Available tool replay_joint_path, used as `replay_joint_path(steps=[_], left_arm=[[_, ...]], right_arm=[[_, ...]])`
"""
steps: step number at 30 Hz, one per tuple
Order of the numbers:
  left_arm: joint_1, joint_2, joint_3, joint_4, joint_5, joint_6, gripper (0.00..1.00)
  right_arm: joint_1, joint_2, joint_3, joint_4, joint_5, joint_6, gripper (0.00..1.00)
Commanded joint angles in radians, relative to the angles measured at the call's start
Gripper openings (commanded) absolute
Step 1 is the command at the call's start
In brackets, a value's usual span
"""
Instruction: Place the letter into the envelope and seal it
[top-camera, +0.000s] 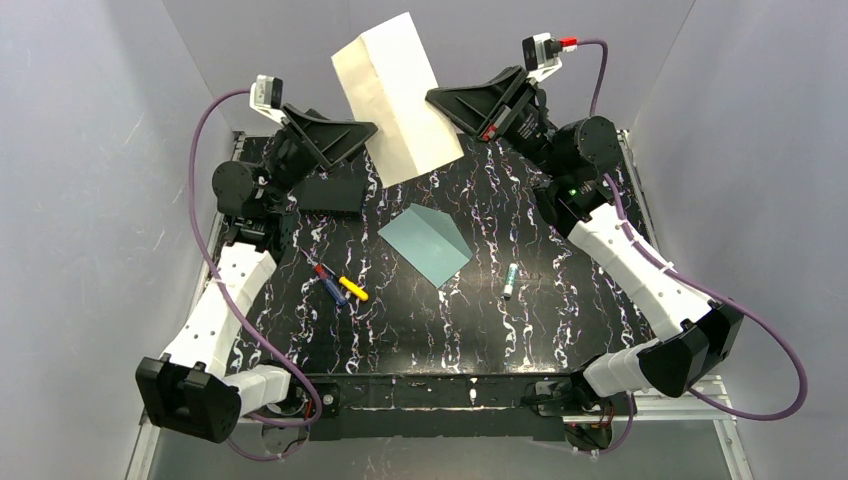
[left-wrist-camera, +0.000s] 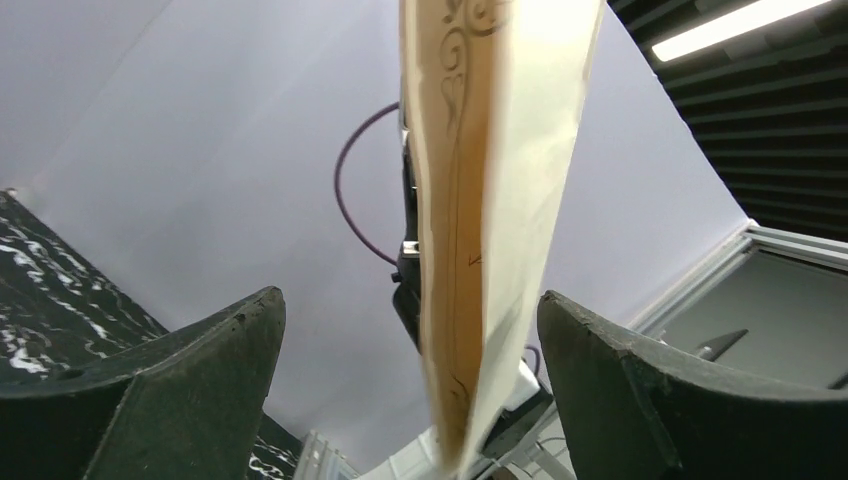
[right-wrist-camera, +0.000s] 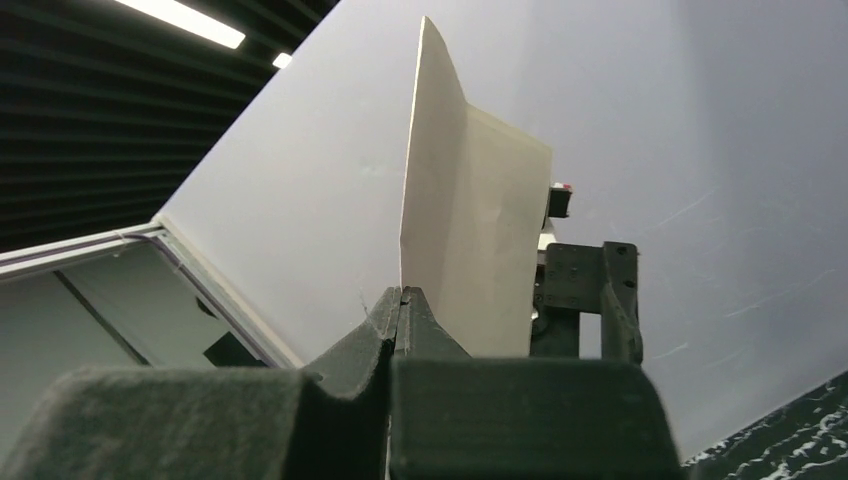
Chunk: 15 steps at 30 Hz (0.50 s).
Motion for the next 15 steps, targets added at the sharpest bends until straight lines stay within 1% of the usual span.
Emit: replay_joint_path(steps=[1,3,6,7,8,9,10,11,13,14,15], left_arm=[[-0.073,0.023,0.09,0.024,0.019,-0.015,0.95],[-0.09,0.025,0.098,0.025,0.003,-0.037,0.94],[-0.093,0.009,0.102,0.032,0.001,-0.036,0.86],[-0.093,0.003,0.103,0.032,0.0,-0.031,0.77],[-0.094,-0.004,0.104,0.032,0.0,-0.028,0.73],[-0.094,-0.009,0.103,0.034,0.001,-0.025,0.66],[-0.094,-0.013,0.103,0.035,0.002,-0.022,0.6],[-0.093,-0.018,0.099,0.035,0.002,-0.017,0.52],[-0.094,-0.023,0.094,0.035,0.003,-0.006,0.42],[-0.093,-0.024,0.093,0.035,0.003,-0.001,0.39],[-0.092,-0.025,0.09,0.035,-0.002,0.001,0.38]], right_arm=[[0.004,-0.002,0.04,0.129,0.012,0.107,0.01],[0.005,0.001,0.057,0.097,0.015,0.099,0.01],[0.005,-0.009,0.055,0.06,0.026,0.076,0.01],[0.005,-0.015,0.049,0.054,0.031,0.073,0.01],[0.004,-0.02,0.043,0.038,0.034,0.068,0.01],[0.005,-0.026,0.037,0.025,0.037,0.059,0.01],[0.005,-0.031,0.032,0.01,0.039,0.047,0.01],[0.005,-0.036,0.029,-0.01,0.045,0.035,0.01],[0.005,-0.049,0.026,-0.051,0.048,-0.006,0.01],[0.005,-0.053,0.027,-0.078,0.048,-0.024,0.01],[0.005,-0.061,0.026,-0.102,0.048,-0.044,0.01]])
